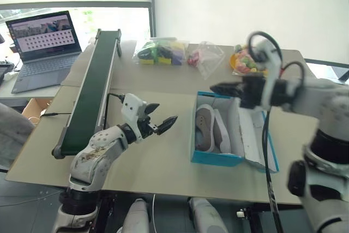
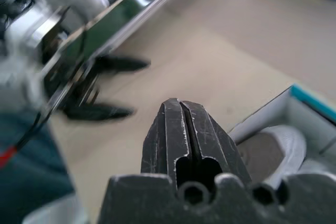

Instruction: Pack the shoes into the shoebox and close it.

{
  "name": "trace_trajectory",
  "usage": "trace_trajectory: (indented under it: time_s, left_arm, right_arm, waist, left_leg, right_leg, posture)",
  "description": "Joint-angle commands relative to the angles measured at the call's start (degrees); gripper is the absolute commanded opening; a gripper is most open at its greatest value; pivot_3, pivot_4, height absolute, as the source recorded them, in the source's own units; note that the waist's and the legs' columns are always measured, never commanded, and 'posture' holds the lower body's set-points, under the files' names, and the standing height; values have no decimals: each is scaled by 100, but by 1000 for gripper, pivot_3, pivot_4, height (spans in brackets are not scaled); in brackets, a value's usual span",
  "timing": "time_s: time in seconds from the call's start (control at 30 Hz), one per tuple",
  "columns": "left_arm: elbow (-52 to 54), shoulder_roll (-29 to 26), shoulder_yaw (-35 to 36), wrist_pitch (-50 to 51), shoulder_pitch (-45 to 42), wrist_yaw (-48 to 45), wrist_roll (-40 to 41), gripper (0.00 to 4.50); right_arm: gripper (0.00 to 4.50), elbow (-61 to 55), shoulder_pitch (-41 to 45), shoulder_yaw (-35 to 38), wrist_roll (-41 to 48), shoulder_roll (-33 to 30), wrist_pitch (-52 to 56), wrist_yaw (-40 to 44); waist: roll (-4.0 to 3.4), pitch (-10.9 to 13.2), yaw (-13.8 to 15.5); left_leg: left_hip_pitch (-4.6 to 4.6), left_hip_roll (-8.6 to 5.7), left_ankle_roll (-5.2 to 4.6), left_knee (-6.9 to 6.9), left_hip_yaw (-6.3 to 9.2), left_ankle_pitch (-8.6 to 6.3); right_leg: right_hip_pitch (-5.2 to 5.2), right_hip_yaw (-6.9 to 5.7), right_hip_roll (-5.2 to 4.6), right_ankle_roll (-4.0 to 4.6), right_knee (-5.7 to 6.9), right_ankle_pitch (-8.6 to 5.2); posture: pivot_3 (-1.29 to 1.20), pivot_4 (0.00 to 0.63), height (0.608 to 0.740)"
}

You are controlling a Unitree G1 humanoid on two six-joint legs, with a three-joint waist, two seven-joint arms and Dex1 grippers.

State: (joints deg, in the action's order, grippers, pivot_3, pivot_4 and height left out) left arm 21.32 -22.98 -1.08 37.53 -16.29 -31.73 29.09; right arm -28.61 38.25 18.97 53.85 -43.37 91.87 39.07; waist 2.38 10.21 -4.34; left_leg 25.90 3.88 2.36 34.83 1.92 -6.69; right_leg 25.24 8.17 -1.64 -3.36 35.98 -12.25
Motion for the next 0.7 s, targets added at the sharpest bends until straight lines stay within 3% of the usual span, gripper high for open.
trace_trajectory:
  time_s: [0.03,0.17,0.37,0.43,0.53,0.7]
  left_arm:
    - [127,-290,-131,-154,-138,-661,135,4500]
    - [-69,-482,-235,-266,-304,-1209,173,4500]
    - [-638,-693,-619,-845,-527,-2063,-159,4500]
    - [-816,-658,-701,-979,-640,-2209,-220,4500]
    - [-1045,-572,-816,-1081,-814,-2366,-273,4500]
    - [-1296,-496,-959,-1123,-961,-2552,-320,4500]
  right_arm:
    - [42,-896,-1536,902,977,-739,-131,1132]
    - [42,-1423,-3186,1451,1224,-922,-522,1434]
    - [42,-2166,-5566,1271,370,-738,-1375,1009]
    - [42,-1899,-5941,851,-255,-304,-1537,188]
    - [42,-1270,-6120,649,-998,929,-1827,-1129]
    - [42,-1332,-6372,775,-802,3014,-2664,-1949]
  waist:
    - [0,0,40]
    - [0,1,33]
    - [10,2,40]
    - [24,-6,32]
    - [25,-9,28]
    - [8,-14,30]
  left_leg:
    - [1,-2,3,-1,-7,-2]
    - [-7,-2,2,2,-16,-2]
    - [-34,-11,48,17,-23,-31]
    - [-60,-13,58,32,-31,-37]
    - [-58,2,61,15,-22,-39]
    - [-35,-2,62,7,-86,-40]
  right_leg:
    - [4,3,-4,1,1,-1]
    - [2,6,-6,-2,9,-8]
    - [-21,3,-23,-2,1,-8]
    - [-12,-7,-46,-2,-21,-8]
    - [-35,-97,-98,2,-129,-6]
    - [-69,-148,-181,7,-185,-1]
  posture:
    - [0,150,709]
    - [0,150,709]
    - [0,150,709]
    - [0,150,709]
    - [0,150,709]
    - [0,150,709]
